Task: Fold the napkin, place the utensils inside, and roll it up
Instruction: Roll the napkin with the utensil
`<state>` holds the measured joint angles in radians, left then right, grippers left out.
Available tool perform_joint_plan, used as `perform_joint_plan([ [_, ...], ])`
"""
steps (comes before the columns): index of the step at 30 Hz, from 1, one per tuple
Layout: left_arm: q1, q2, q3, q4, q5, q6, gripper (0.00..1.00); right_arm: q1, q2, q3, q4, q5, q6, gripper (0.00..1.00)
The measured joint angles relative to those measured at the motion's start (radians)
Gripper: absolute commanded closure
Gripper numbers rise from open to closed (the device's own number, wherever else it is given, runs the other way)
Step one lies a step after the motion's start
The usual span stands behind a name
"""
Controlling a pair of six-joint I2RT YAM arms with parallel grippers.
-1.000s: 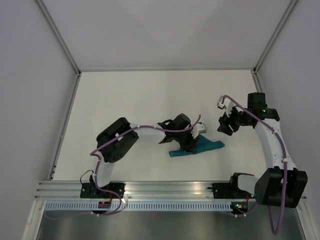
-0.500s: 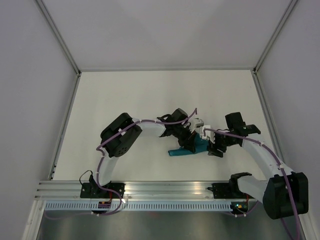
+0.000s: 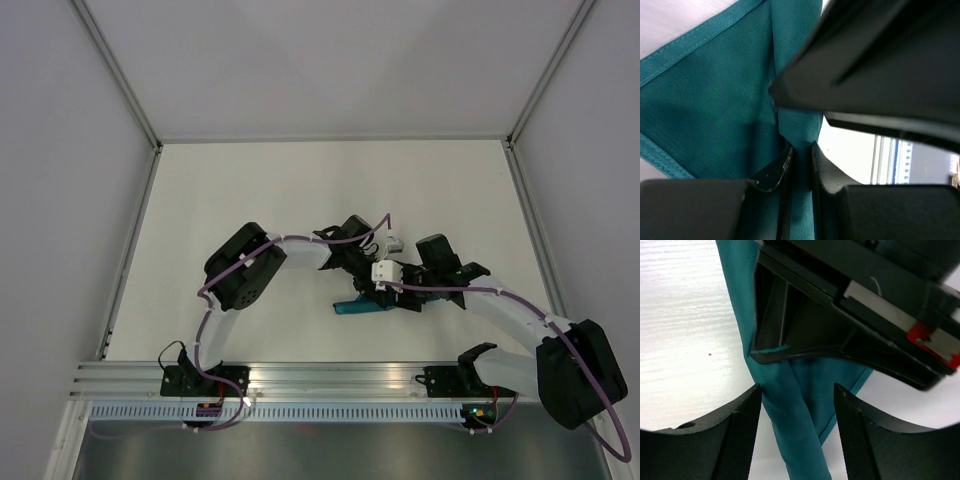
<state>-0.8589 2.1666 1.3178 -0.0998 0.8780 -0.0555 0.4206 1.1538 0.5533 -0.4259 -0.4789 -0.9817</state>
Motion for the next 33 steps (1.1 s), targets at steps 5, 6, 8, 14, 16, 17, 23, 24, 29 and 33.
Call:
perform_joint_plan([
  [5,0.009,0.016,0.014,-0.008,0.027,-0.009,0.98,0.056,0.014,-0.006,0.048,0.034,0.028,0.39],
  [6,0.01,0.018,0.016,-0.01,0.031,-0.011,0.98,0.064,0.02,-0.006,0.055,0.038,0.033,0.39],
  [8,0.012,0.023,0.02,-0.013,0.038,-0.014,0.98,0.076,0.028,-0.006,0.059,0.045,0.04,0.39],
  [14,0.018,0.032,0.03,-0.021,0.051,-0.023,0.97,0.094,0.029,-0.007,0.049,0.052,0.044,0.39],
  [16,0.018,0.033,0.031,-0.023,0.051,-0.025,0.97,0.095,0.029,-0.009,0.044,0.054,0.043,0.39],
  [17,0.018,0.033,0.031,-0.023,0.051,-0.026,0.97,0.095,0.029,-0.011,0.044,0.056,0.042,0.39],
  [23,0.02,0.033,0.031,-0.03,0.055,-0.027,0.97,0.095,0.05,-0.035,0.047,0.067,0.036,0.4],
  [24,0.02,0.033,0.031,-0.03,0.056,-0.026,0.96,0.095,0.06,-0.039,0.048,0.068,0.035,0.41],
  [29,0.024,0.034,0.031,-0.043,0.066,-0.029,0.9,0.095,0.082,-0.041,0.074,0.066,0.036,0.59],
  [33,0.029,0.035,0.03,-0.048,0.066,-0.051,0.79,0.101,0.089,-0.041,0.08,0.065,0.04,0.73],
])
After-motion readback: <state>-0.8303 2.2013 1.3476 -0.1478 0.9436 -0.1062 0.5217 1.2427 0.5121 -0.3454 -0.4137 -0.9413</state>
